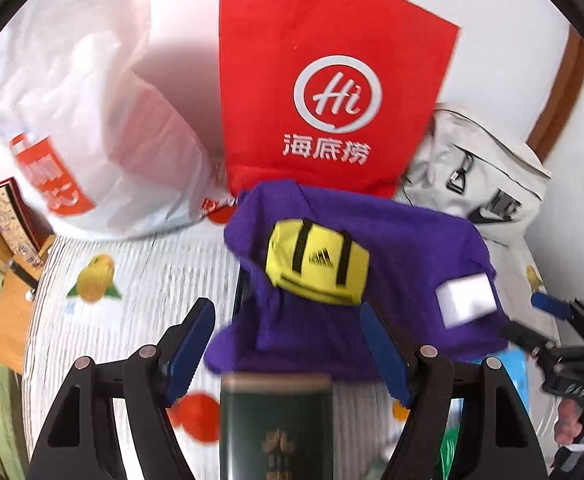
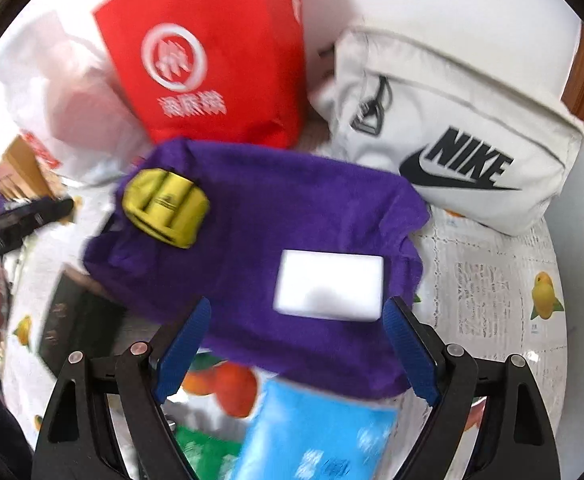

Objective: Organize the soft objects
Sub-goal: 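Grasp the orange-print snack packet with the left gripper while the right moves toward the black watch strap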

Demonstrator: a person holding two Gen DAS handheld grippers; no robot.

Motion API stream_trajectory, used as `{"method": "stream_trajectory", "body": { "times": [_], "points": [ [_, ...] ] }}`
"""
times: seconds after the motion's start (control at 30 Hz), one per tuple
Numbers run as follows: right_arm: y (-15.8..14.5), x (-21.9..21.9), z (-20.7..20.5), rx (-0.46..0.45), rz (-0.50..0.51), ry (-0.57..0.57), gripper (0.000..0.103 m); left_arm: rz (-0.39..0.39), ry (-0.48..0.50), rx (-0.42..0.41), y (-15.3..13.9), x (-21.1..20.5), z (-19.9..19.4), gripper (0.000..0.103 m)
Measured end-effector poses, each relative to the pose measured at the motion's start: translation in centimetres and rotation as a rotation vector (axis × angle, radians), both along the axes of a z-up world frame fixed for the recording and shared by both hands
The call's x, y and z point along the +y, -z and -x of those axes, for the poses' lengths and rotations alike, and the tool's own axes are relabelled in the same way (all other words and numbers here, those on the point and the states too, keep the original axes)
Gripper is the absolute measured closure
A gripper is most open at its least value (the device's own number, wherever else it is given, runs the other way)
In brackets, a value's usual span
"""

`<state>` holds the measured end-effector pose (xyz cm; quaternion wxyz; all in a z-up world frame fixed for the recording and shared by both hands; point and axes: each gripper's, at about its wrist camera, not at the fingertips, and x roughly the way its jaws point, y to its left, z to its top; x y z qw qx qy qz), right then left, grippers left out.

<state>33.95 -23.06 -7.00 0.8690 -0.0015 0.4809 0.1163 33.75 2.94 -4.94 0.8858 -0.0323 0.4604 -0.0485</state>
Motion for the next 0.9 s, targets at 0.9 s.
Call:
{"method": "stream_trajectory", "body": {
  "times": [0.9],
  "points": [
    [-1.2, -0.6, 21.4, -0.112, -0.101, 0.017, 0.016, 0.056, 0.01, 0.053, 5.9, -0.2, 22.5, 0.029]
  ]
}}
